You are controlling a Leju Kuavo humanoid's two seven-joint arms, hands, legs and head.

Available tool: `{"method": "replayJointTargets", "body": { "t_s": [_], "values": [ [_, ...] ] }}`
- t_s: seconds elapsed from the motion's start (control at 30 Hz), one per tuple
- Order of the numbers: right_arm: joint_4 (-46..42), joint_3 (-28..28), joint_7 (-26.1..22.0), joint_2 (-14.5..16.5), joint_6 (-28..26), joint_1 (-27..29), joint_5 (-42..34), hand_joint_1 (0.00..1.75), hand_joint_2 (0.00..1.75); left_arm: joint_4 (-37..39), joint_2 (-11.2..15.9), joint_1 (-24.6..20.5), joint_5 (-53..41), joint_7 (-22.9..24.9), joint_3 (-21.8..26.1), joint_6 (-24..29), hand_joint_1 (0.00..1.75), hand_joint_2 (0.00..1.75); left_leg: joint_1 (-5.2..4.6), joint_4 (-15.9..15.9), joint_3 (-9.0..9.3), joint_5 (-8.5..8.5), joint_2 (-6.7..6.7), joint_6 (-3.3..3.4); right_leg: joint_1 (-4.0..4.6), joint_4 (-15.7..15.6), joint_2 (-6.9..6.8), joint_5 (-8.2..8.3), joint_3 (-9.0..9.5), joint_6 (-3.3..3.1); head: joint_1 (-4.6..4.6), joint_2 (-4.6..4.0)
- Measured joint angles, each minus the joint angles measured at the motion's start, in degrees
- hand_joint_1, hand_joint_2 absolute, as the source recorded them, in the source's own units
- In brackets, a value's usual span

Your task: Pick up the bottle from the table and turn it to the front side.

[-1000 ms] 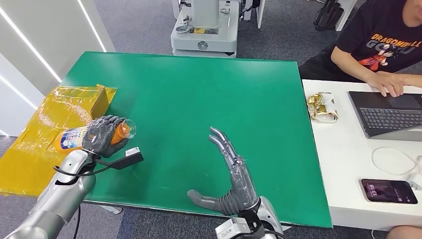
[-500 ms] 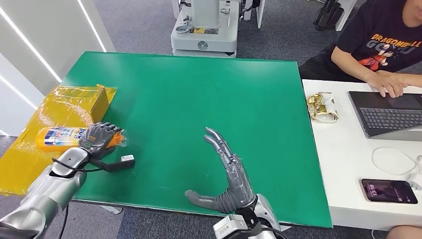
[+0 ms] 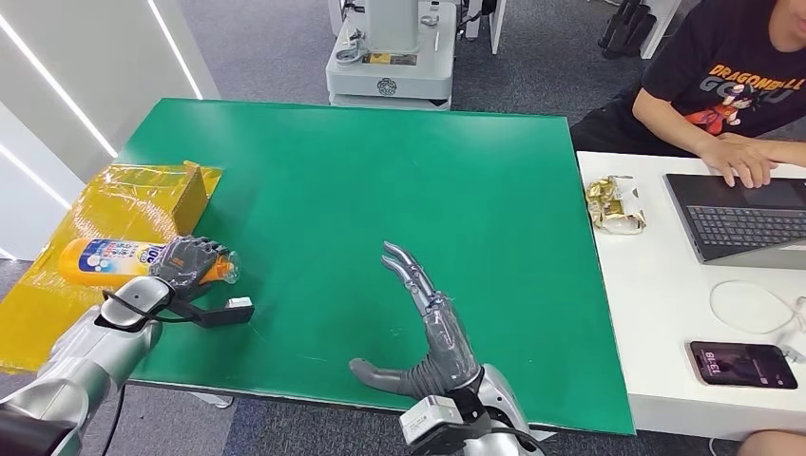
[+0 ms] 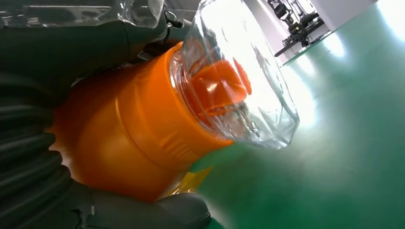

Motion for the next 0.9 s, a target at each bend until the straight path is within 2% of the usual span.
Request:
{"method": "replayJointTargets", "body": {
  "t_s": [0.03,0.13,0.17,0.73,0.9],
  "values": [
    [0.18,0.02,-0.05,0.04,0.09,-0.11,-0.13,0.00,1.75,0.20,0.02,-0.04,0.13,0.18,-0.06,-0.08,1.40,1.75,0.00,0.00,0.00,0.00,0.00,0.00,0.00,0.00,0.00,0.00,0.01,0.00,0.00,0.00],
    [0.69,0.06,-0.28,0.19,0.15,-0.40,-0.49,0.00,1.75,0.70,0.15,-0.05,0.68,0.87,-0.08,-0.34,0.10,1.75,0.00,-0.01,0.01,0.00,0.00,0.00,0.00,0.01,-0.01,0.00,0.02,0.00,0.00,0.00],
    [0.85,0.06,-0.37,0.23,0.17,-0.49,-0.60,0.00,1.75,0.86,0.23,-0.01,0.87,1.15,-0.08,-0.41,0.00,1.75,0.00,-0.01,0.01,0.00,0.00,0.00,0.00,0.01,-0.01,0.00,0.03,0.00,0.00,0.00],
    [2.45,0.06,-0.70,0.69,0.75,-1.30,-0.79,0.00,1.75,1.49,1.14,1.05,2.40,3.42,0.22,-0.15,0.00,1.75,-0.01,-0.04,0.18,0.03,-0.01,-0.04,0.00,0.10,-0.03,0.00,0.14,-0.01,0.00,0.00],
    [2.60,0.06,-1.02,0.86,0.76,-1.42,-0.64,0.00,1.75,1.48,1.15,1.95,2.52,3.46,1.41,2.14,0.00,1.75,-0.01,-0.05,0.22,0.06,0.00,-0.10,0.00,0.12,-0.02,0.00,0.15,-0.02,-0.01,0.00]
  ]
}}
